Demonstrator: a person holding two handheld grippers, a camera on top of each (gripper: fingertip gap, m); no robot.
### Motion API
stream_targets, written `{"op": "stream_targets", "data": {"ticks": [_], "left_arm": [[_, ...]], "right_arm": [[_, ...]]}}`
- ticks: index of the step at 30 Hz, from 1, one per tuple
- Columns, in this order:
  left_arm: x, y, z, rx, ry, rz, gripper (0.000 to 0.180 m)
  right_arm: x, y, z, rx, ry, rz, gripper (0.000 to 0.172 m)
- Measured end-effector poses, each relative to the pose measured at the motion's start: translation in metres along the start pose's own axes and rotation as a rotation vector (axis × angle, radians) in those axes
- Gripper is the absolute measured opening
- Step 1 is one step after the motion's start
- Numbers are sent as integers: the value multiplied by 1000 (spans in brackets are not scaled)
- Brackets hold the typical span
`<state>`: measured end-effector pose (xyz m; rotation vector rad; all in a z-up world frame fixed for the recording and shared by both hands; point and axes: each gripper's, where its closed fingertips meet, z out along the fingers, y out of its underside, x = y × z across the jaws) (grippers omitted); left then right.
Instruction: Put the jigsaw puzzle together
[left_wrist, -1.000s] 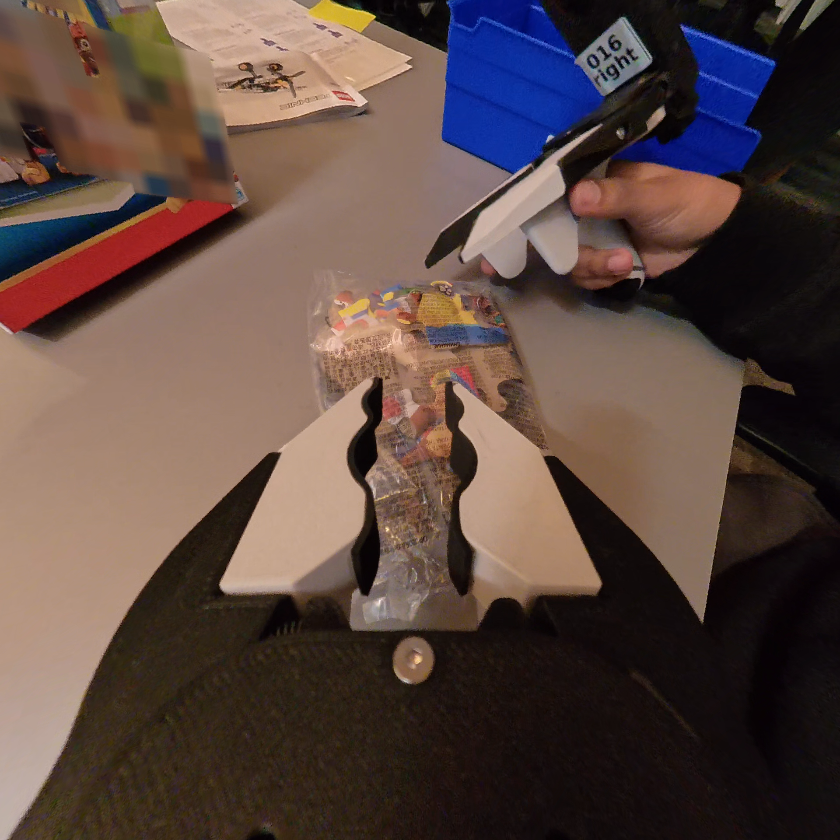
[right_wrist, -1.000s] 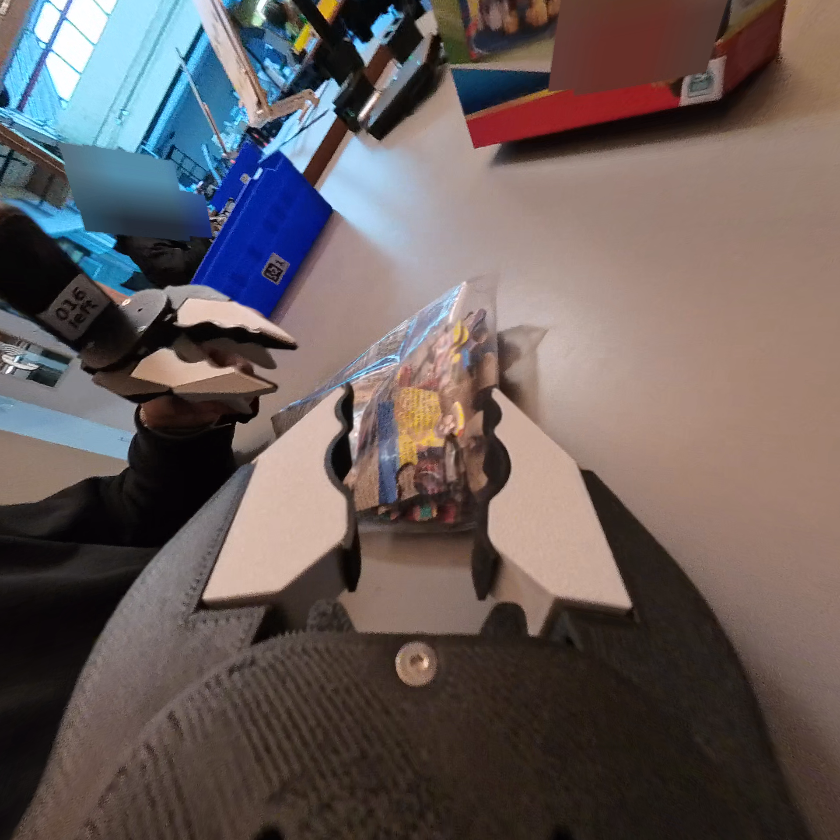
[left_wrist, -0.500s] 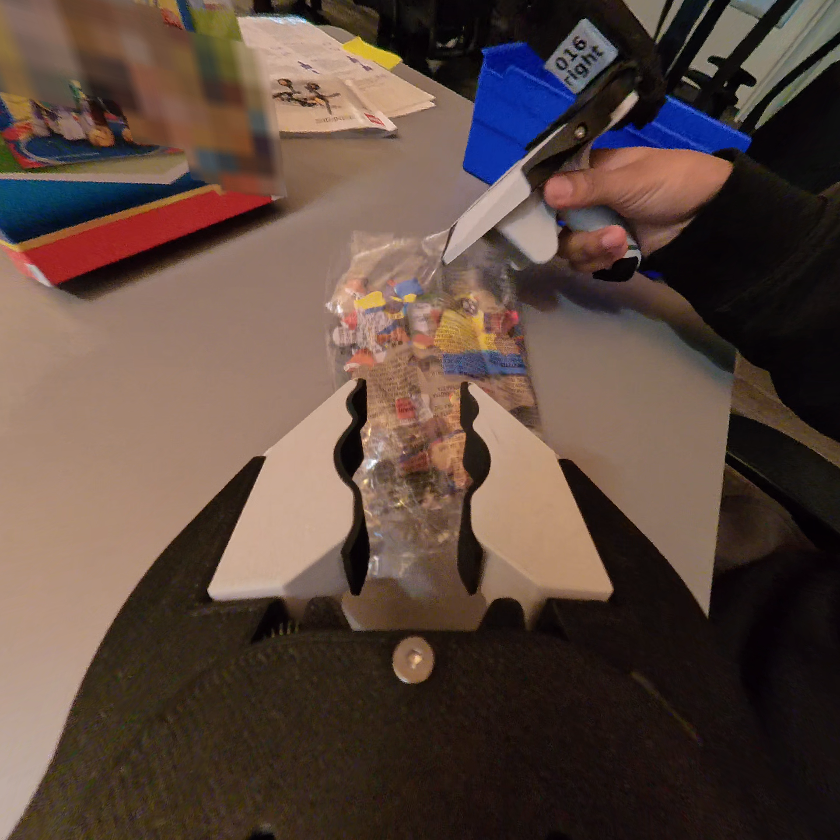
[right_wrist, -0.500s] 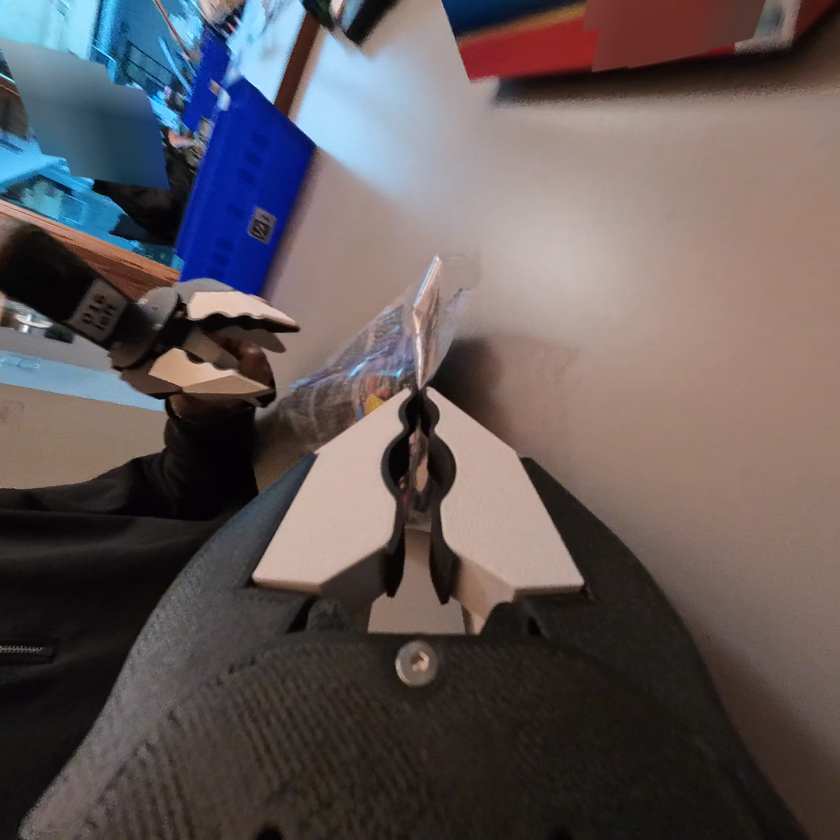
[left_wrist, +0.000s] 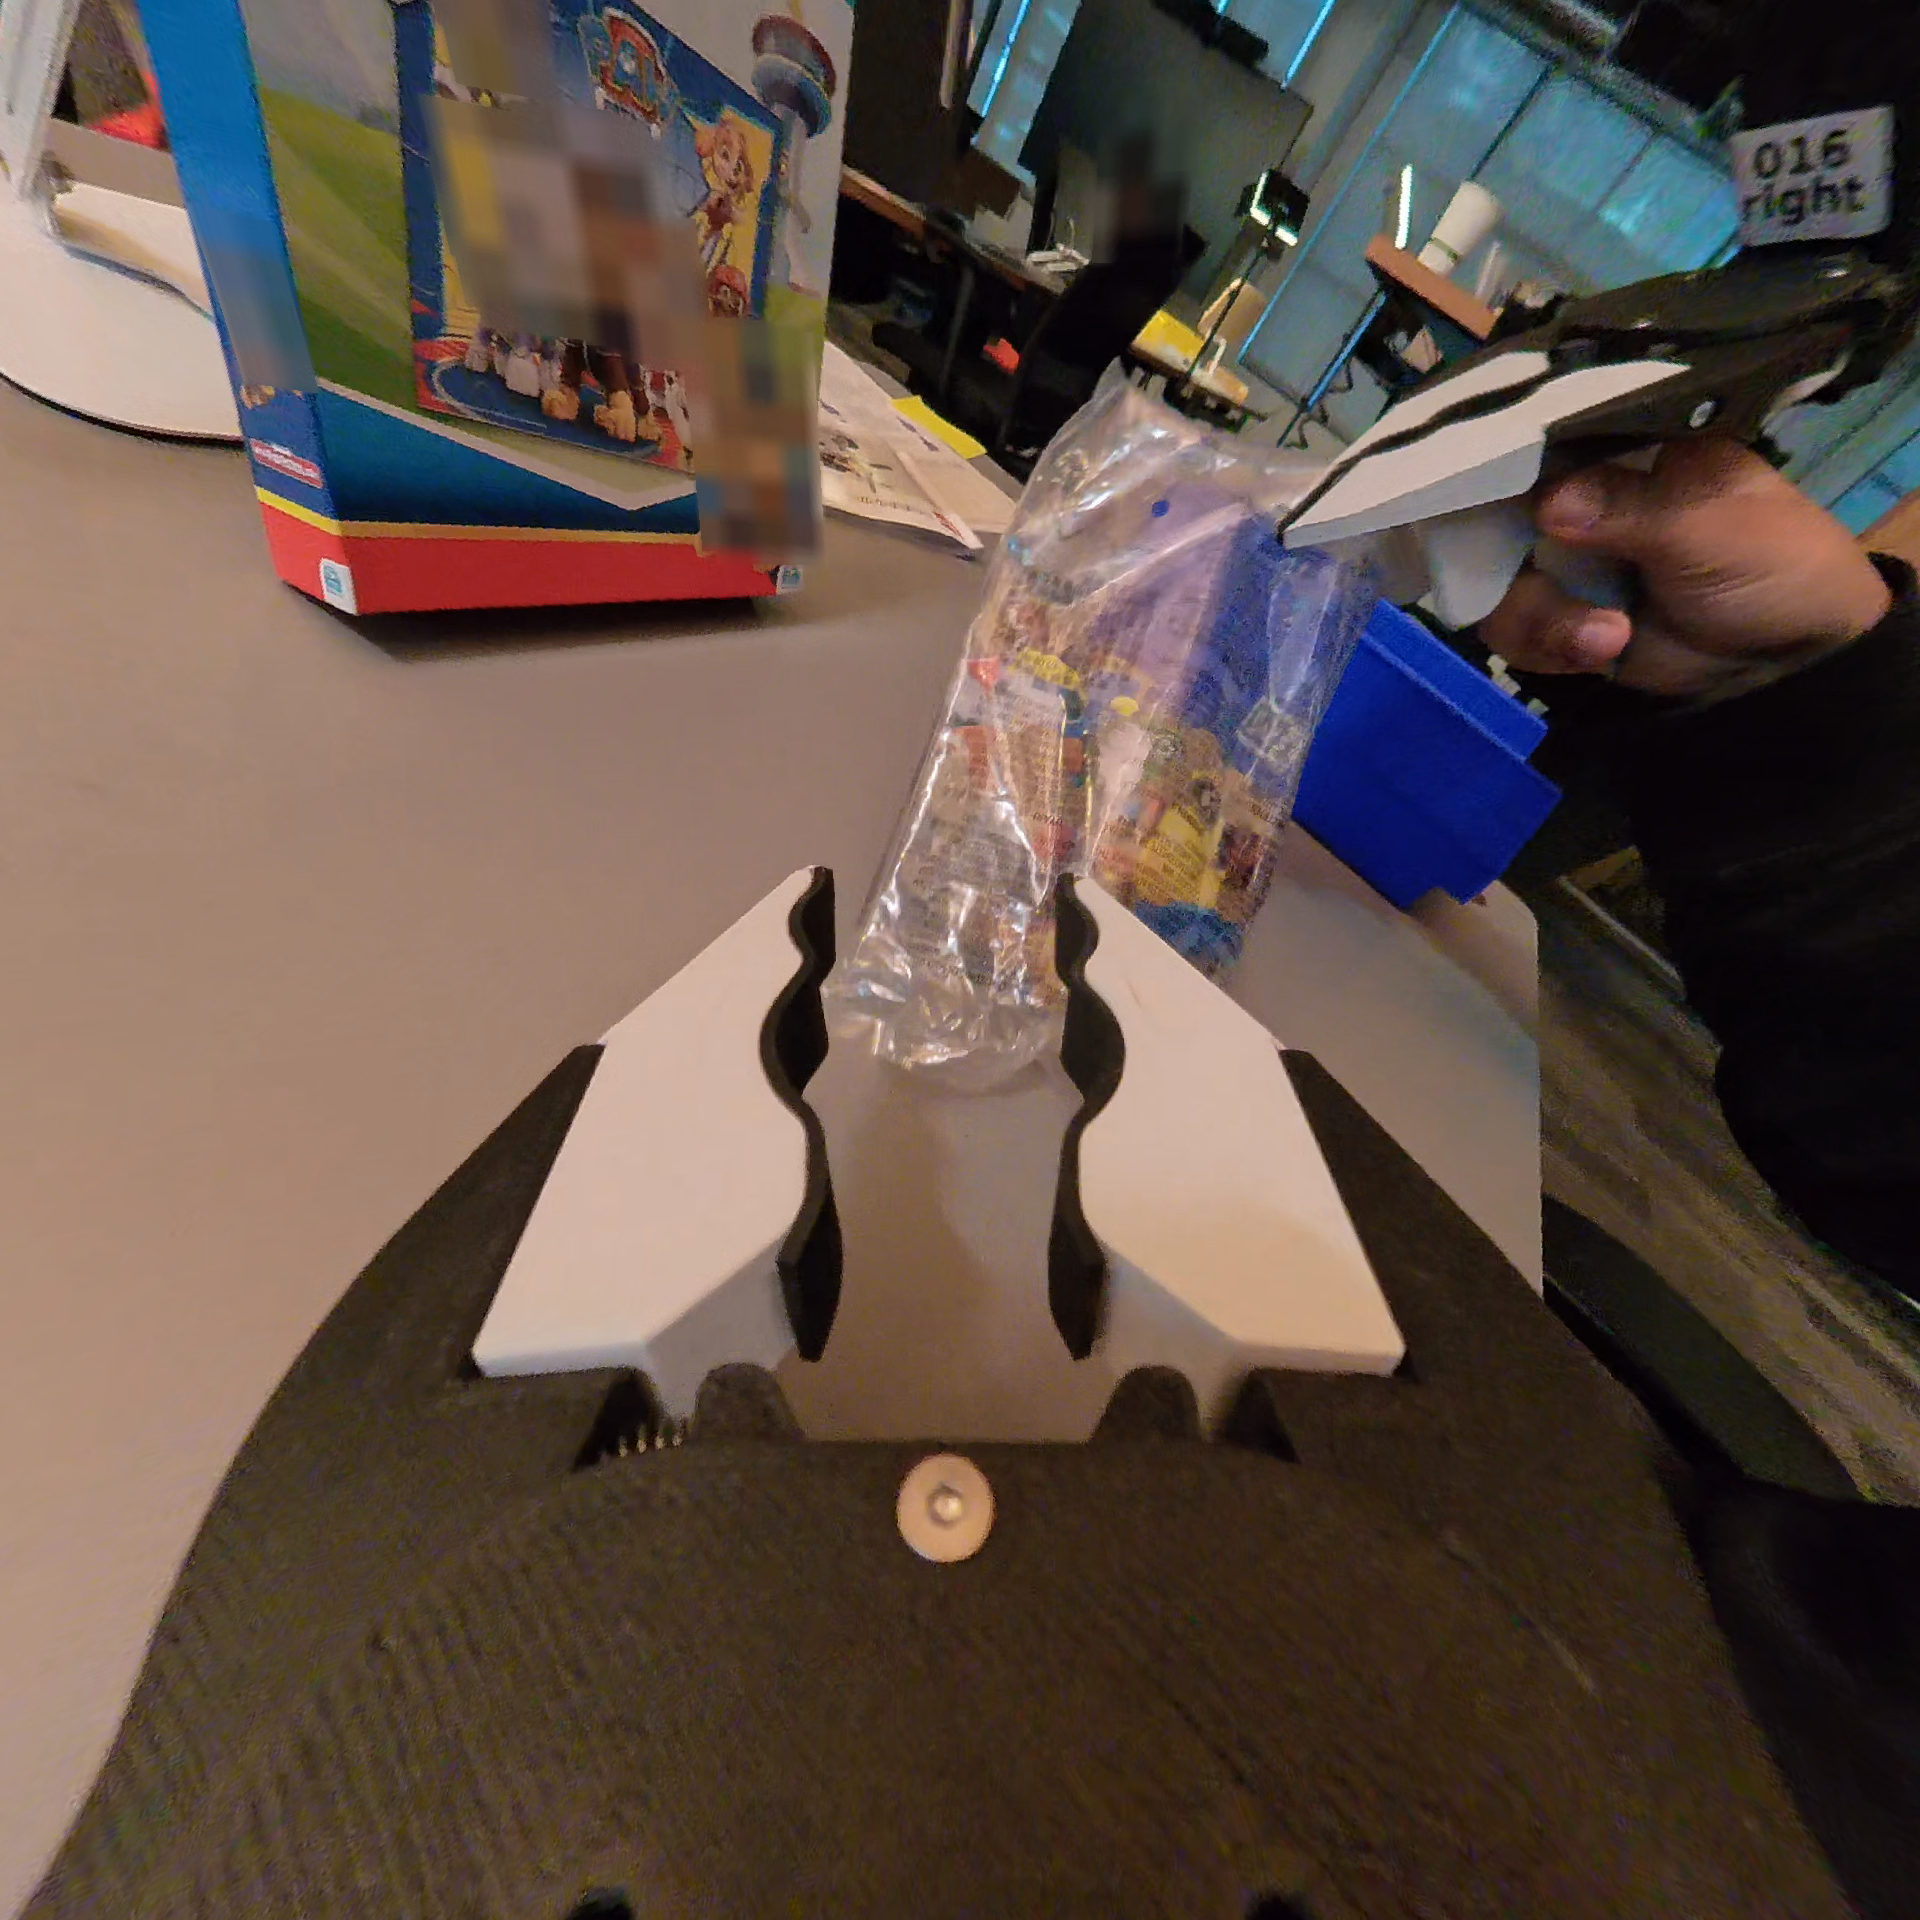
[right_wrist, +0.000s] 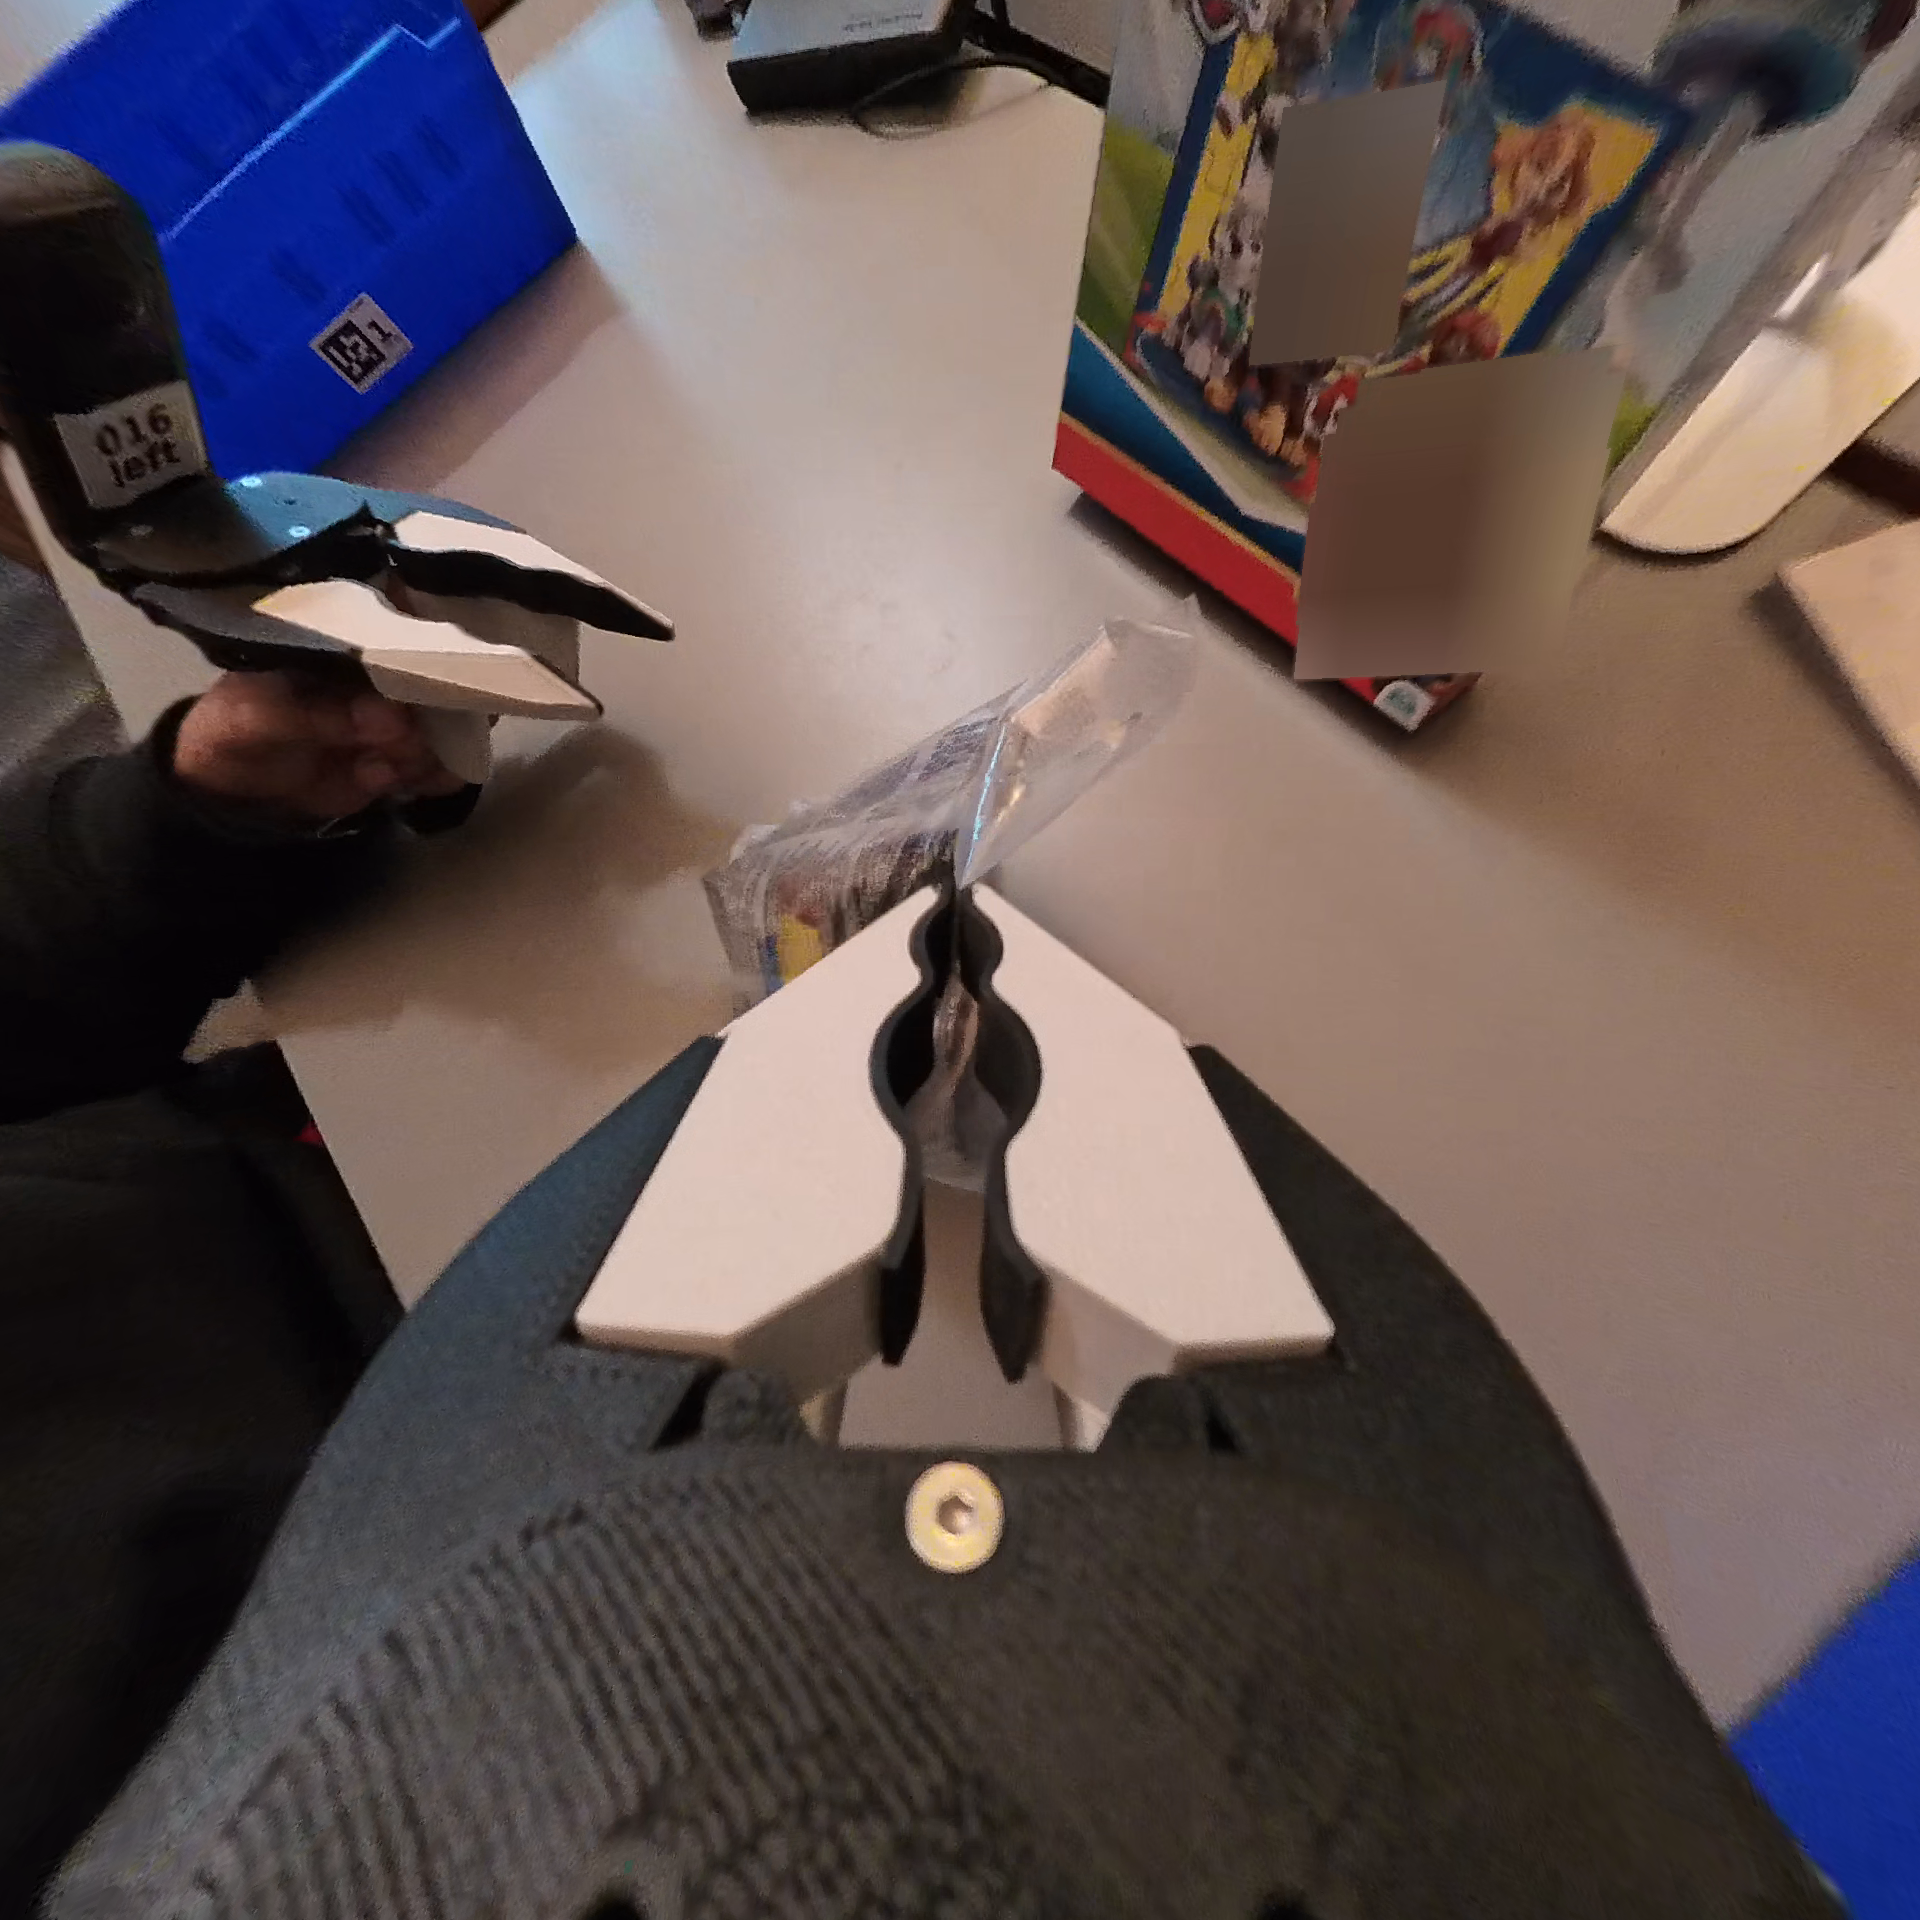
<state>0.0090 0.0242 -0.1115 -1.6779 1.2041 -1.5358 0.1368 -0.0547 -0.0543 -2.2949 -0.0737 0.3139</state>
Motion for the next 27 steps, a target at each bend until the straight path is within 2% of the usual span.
{"op": "stream_targets", "data": {"ticks": [8,13,17,20,27], "left_arm": [[-6,3,0,-1,-29,23,40],[-8,9,1,-28,-44,41,40],[-6,15,4,-54,-49,65,41],[-5,17,5,-65,-53,81,41],[-3,18,6,-68,-38,70,41]], "right_arm": [[-10,-17,-15,-90,155,-204,0],[-25,-37,-23,-57,226,-314,0],[-22,-37,-22,-122,305,-396,0],[-35,-41,-21,-100,234,-367,0],[-38,-49,-26,-80,274,-406,0]]}}
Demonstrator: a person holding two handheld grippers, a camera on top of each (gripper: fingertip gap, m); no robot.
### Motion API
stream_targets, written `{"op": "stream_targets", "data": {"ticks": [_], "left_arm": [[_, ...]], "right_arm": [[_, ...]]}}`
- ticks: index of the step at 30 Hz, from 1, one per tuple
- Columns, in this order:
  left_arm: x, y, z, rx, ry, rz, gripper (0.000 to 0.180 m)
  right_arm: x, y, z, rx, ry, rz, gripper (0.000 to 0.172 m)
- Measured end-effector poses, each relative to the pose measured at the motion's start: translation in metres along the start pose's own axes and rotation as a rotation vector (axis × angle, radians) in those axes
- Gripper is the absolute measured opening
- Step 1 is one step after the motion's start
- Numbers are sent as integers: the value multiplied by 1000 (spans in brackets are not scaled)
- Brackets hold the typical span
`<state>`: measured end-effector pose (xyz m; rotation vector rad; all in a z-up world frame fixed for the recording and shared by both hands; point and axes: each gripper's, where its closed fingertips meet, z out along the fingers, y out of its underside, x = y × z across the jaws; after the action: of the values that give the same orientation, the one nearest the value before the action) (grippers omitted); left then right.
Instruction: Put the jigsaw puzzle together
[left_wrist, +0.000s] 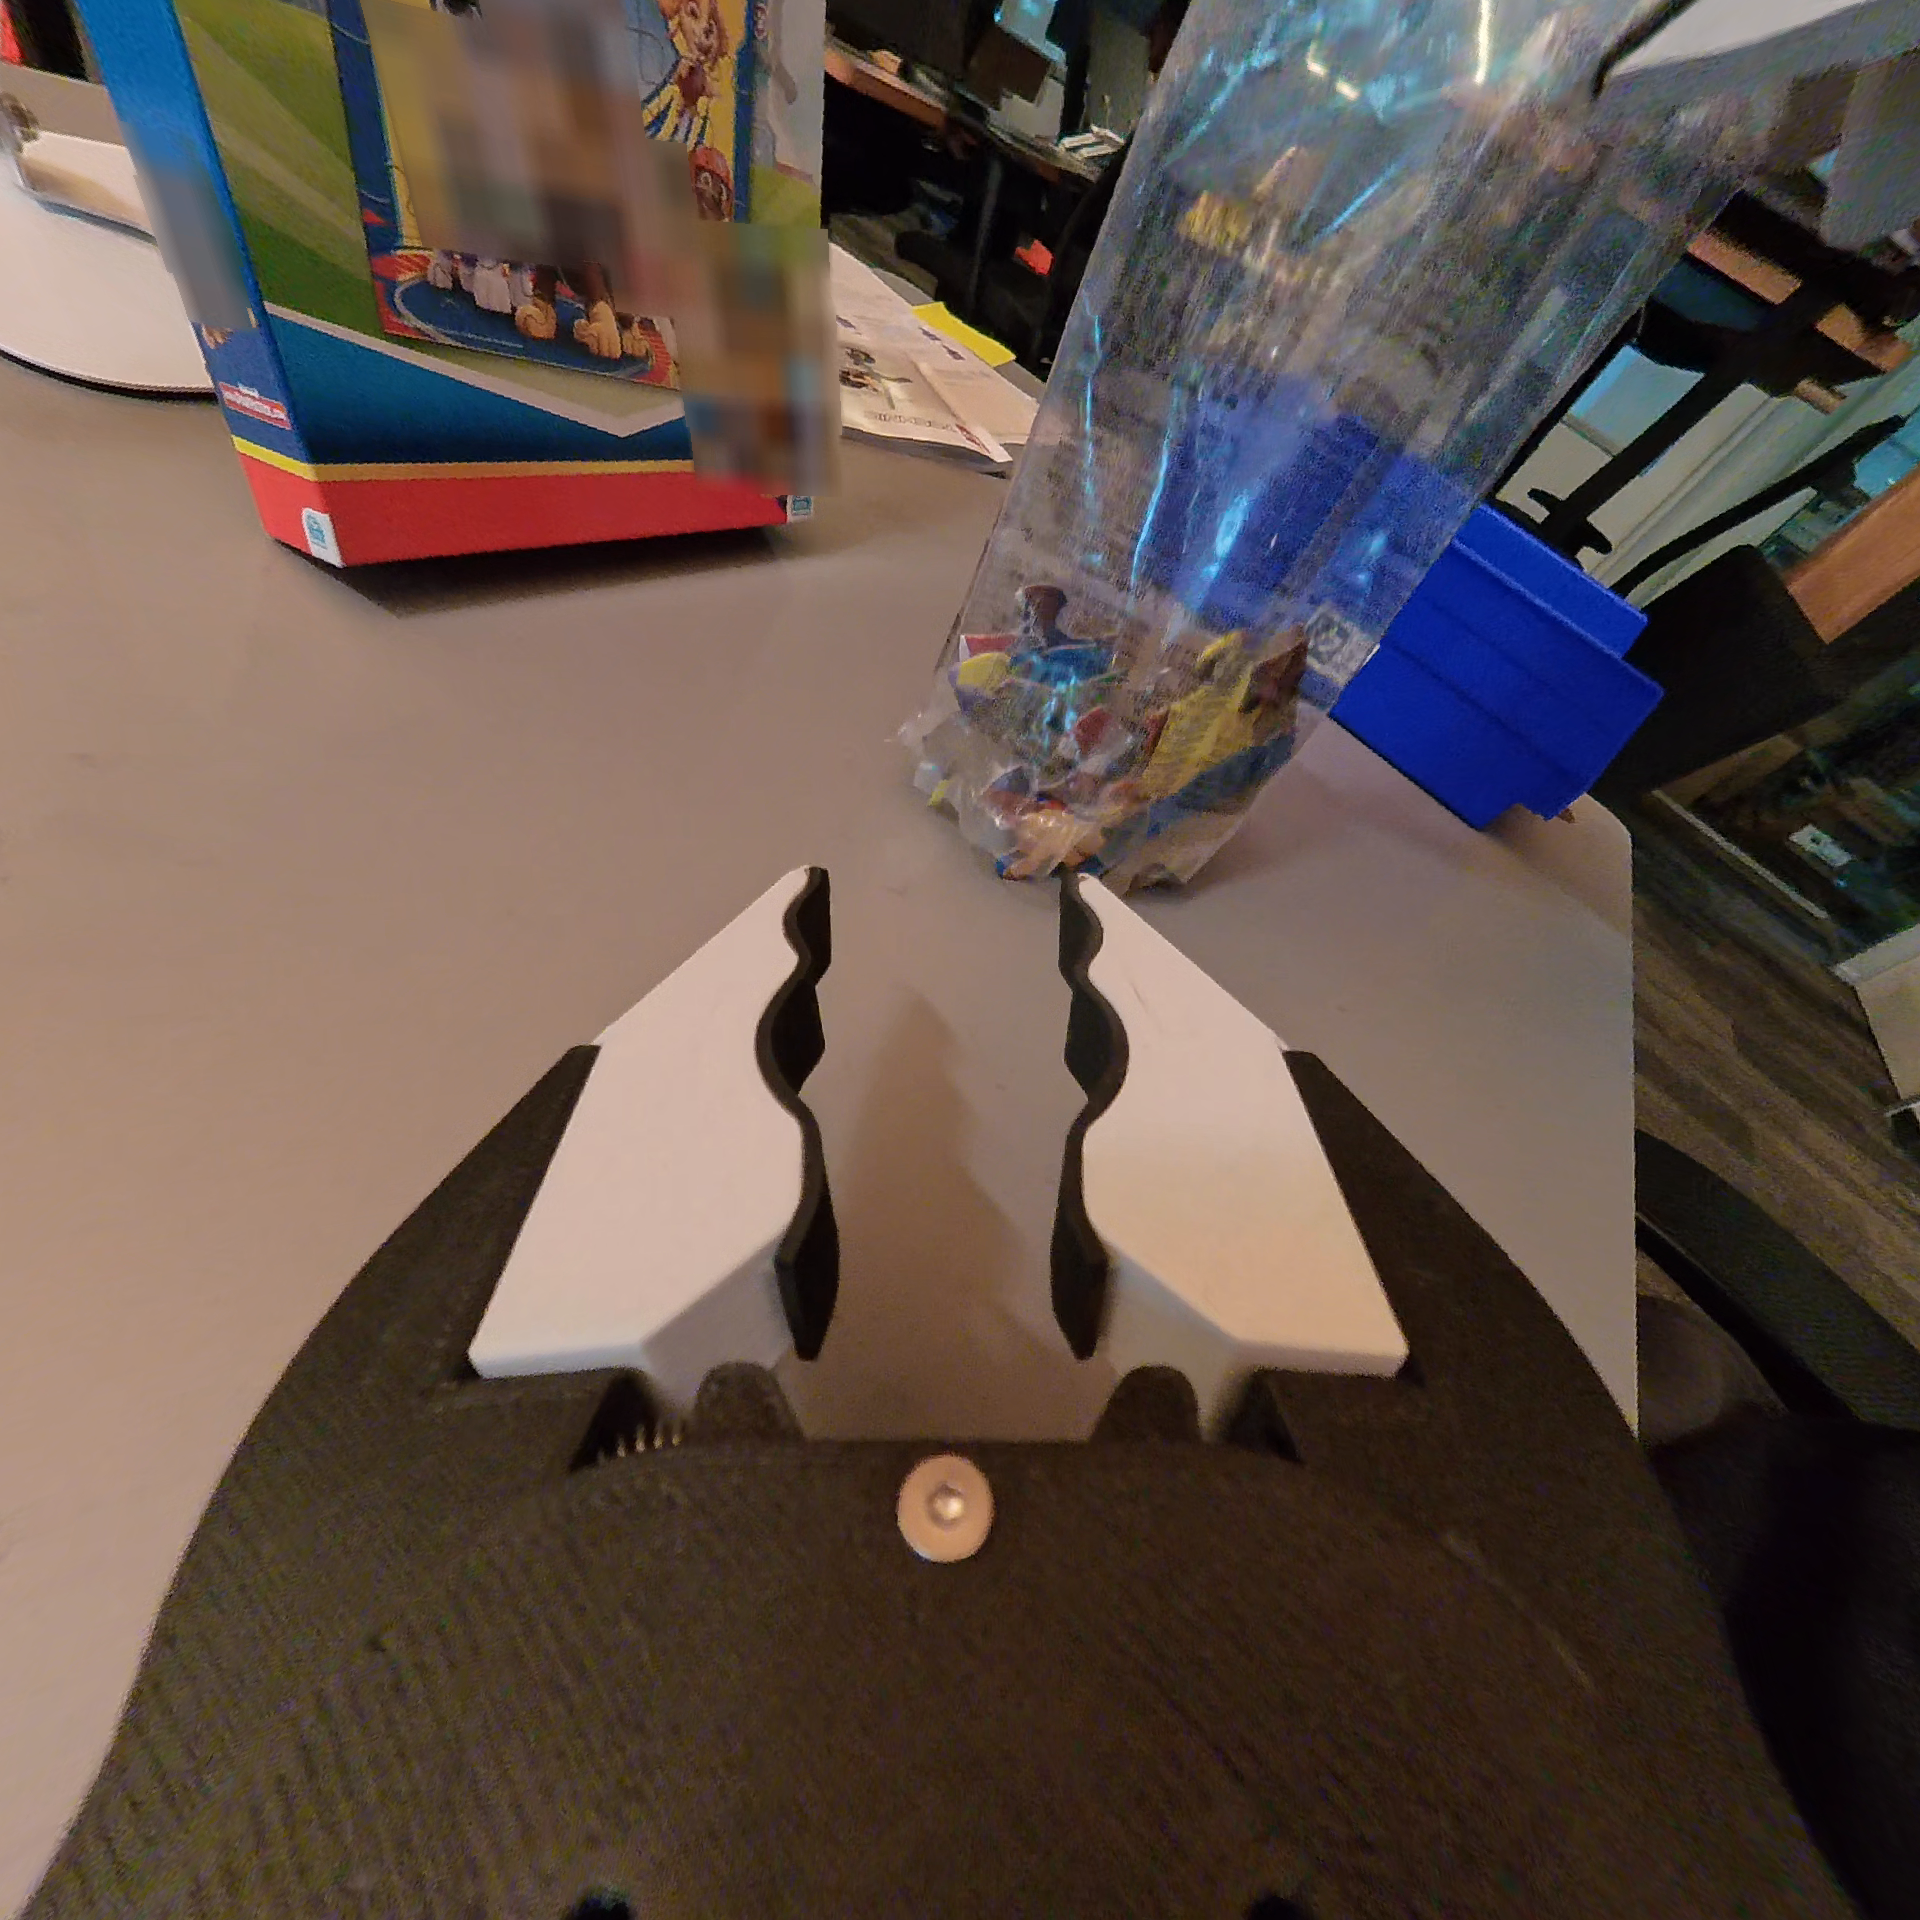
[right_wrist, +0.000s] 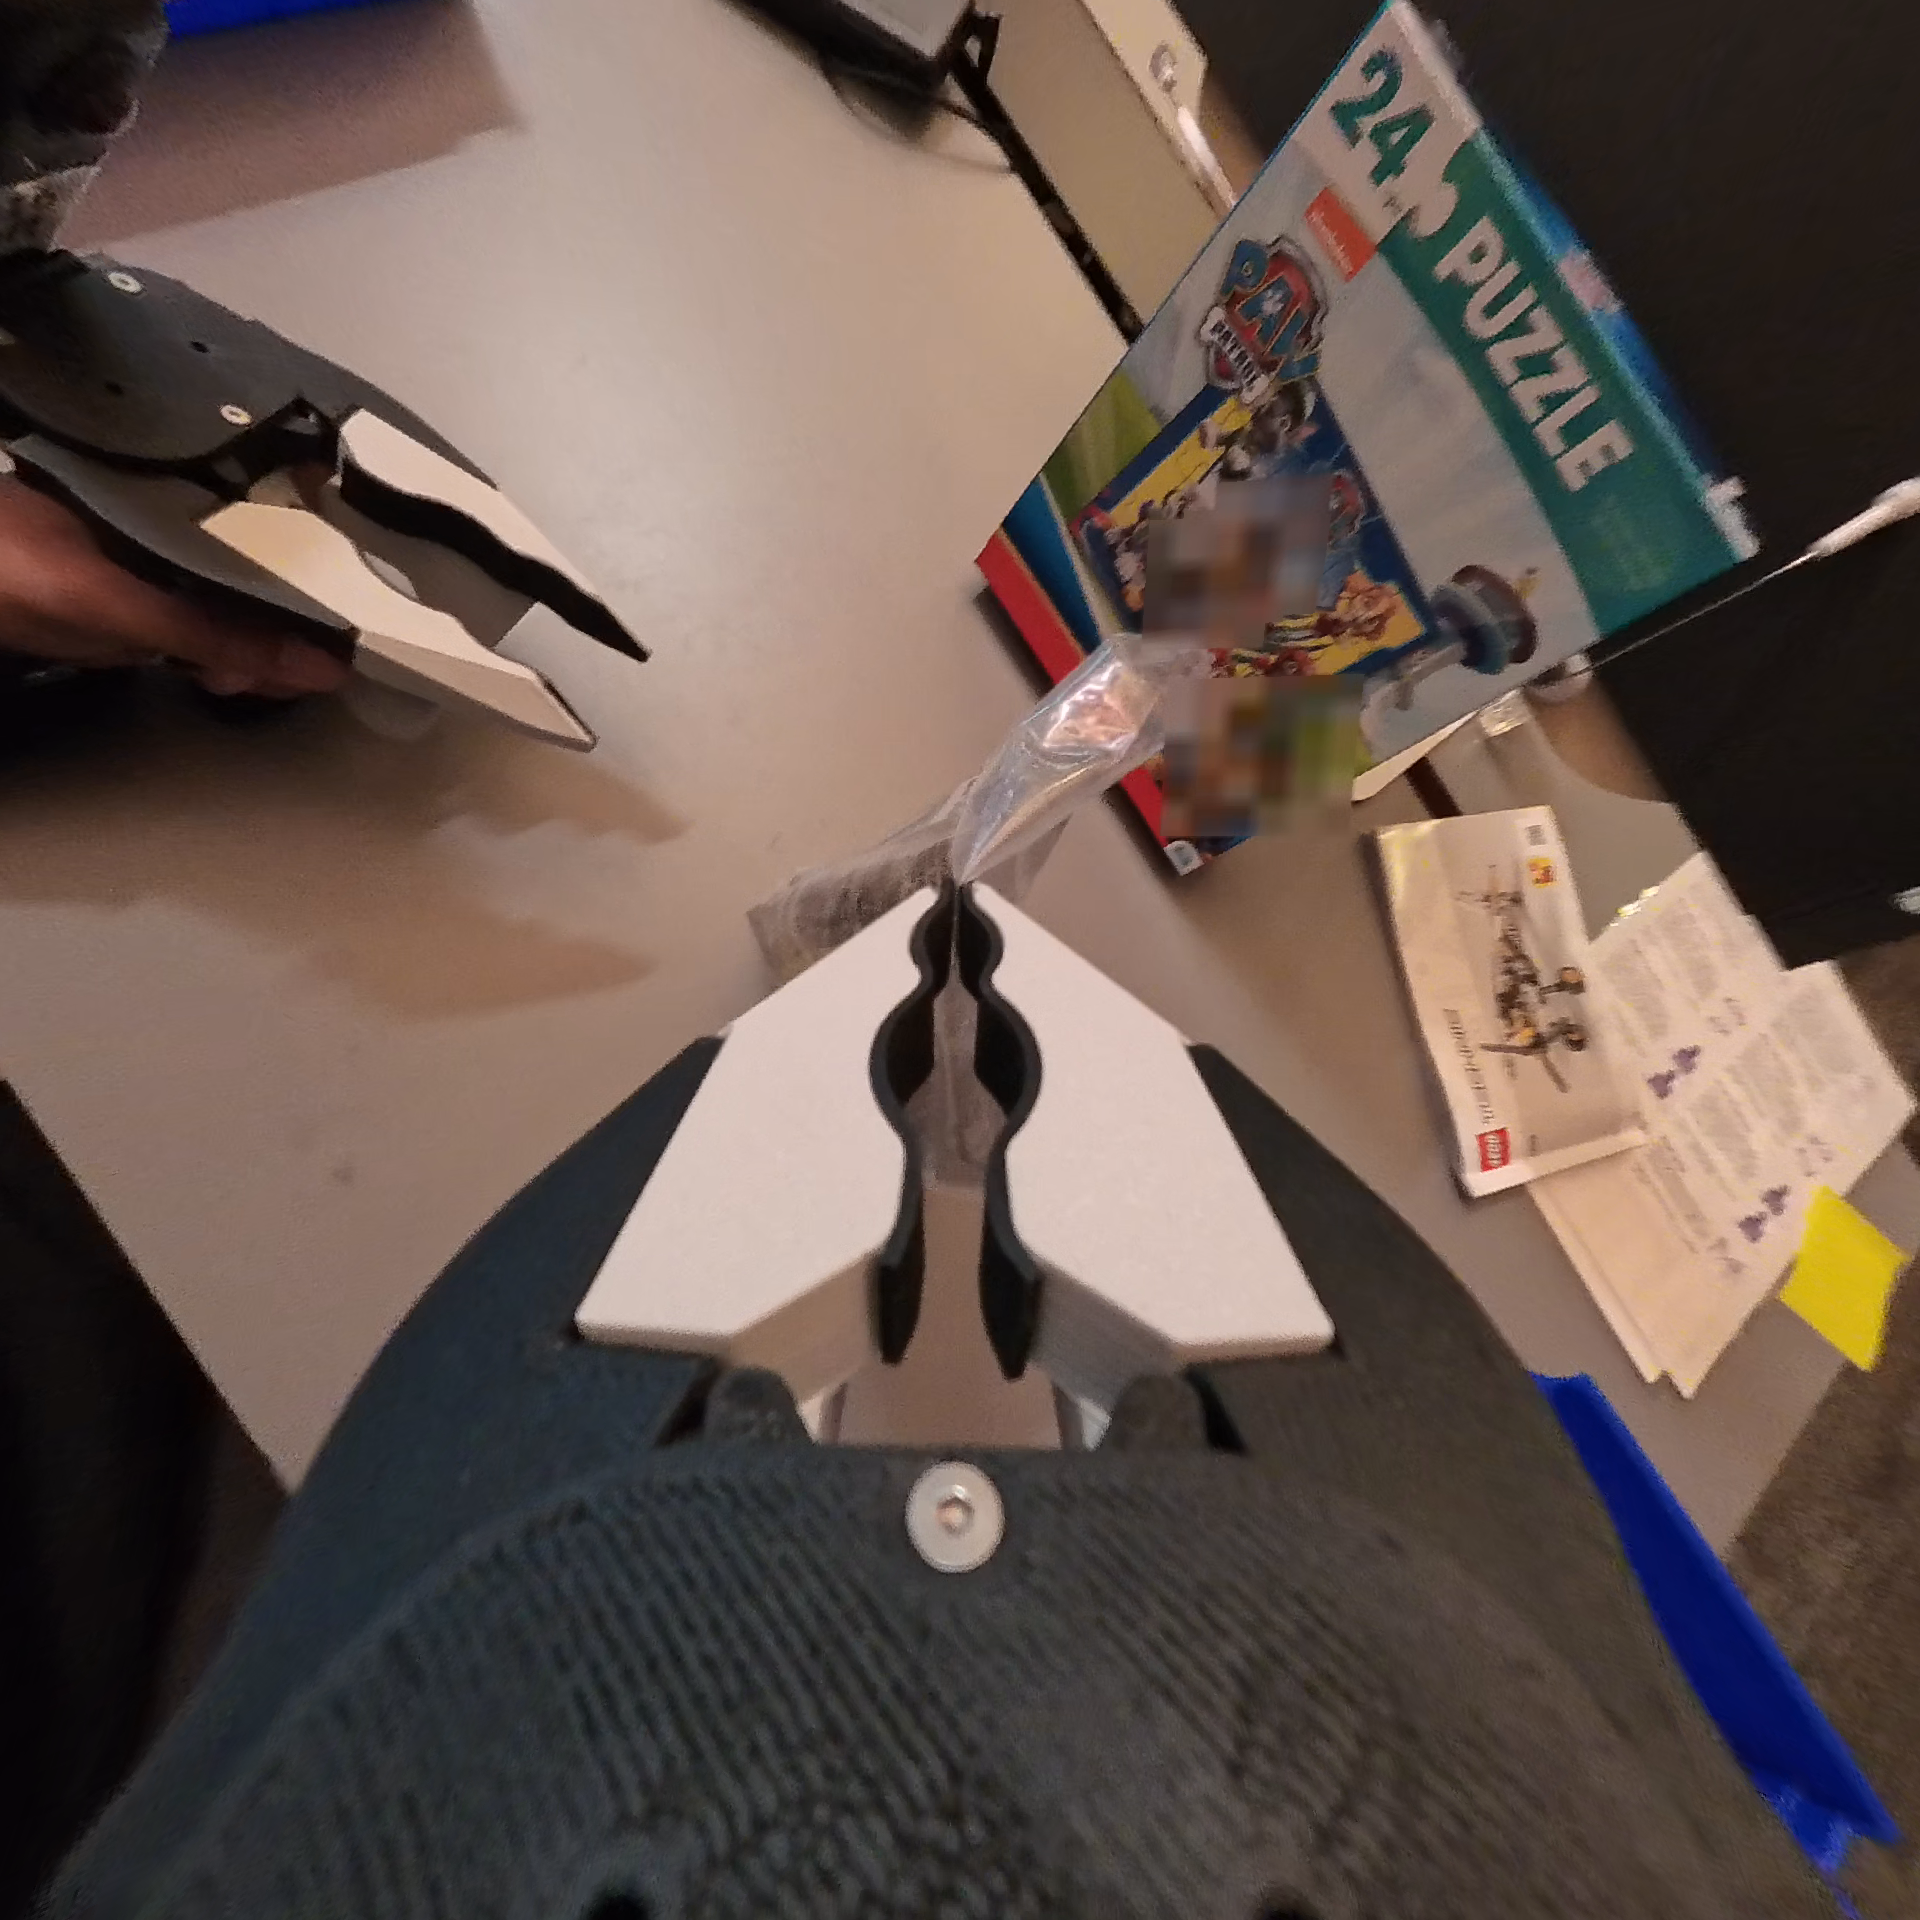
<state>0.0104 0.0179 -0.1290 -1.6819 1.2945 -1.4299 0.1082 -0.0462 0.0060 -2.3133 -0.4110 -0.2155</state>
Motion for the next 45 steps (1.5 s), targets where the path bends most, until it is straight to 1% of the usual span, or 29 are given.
{"op": "stream_targets", "data": {"ticks": [2,4,5,7,9,10,12,13,15,16,18,19,21,24,25,27,29,33,36,39,40,42,43,45], "left_arm": [[1,0,0,-1,0,1,42],[1,1,1,-4,6,-3,41],[1,1,1,-6,7,-3,42],[1,0,1,-2,5,-3,42],[1,1,1,-4,6,-5,42],[1,1,1,-7,8,-5,42],[1,1,1,-4,7,-4,42],[1,0,1,-1,7,-6,42],[1,0,0,0,8,-13,42],[0,0,1,-2,10,-14,42],[1,1,1,-5,10,-13,43],[1,1,1,-5,9,-12,43],[1,2,1,-9,11,-13,43],[1,2,1,-10,13,-16,43],[1,2,1,-9,13,-17,43],[1,2,1,-14,14,-23,43],[2,4,2,-21,21,-30,43],[1,4,2,-21,22,-36,43],[1,4,2,-22,23,-38,43],[1,4,2,-22,22,-38,43],[1,4,2,-21,23,-39,43],[1,4,2,-18,22,-40,43],[1,3,1,-17,22,-41,43],[1,3,2,-18,23,-41,43]], "right_arm": [[-1,-7,-4,33,17,-13,0],[-5,-4,-1,-9,8,-38,0],[-1,-6,-4,-4,44,-56,0],[1,-18,-11,50,68,-64,0],[-4,-15,-6,-1,38,-74,0],[-2,-15,-4,-22,59,-90,0],[1,-27,-10,29,94,-103,0],[-2,-32,-12,60,76,-90,0],[-12,-28,-7,22,22,-96,0],[-9,-26,-6,1,50,-114,0],[-3,-34,-15,39,101,-127,0],[-6,-38,-18,61,80,-108,0],[-11,-37,-19,47,42,-89,0],[4,-40,-28,69,152,-126,0],[3,-41,-29,80,144,-113,0],[-1,-33,-24,47,102,-90,0],[2,-27,-21,33,126,-105,0],[-1,-33,-31,95,109,-69,0],[8,-36,-39,121,164,-80,0],[4,-30,-37,99,136,-73,0],[7,-30,-39,105,166,-82,0],[12,-38,-48,175,210,-82,0],[9,-40,-50,196,185,-60,0],[2,-36,-44,167,118,-34,0]]}}
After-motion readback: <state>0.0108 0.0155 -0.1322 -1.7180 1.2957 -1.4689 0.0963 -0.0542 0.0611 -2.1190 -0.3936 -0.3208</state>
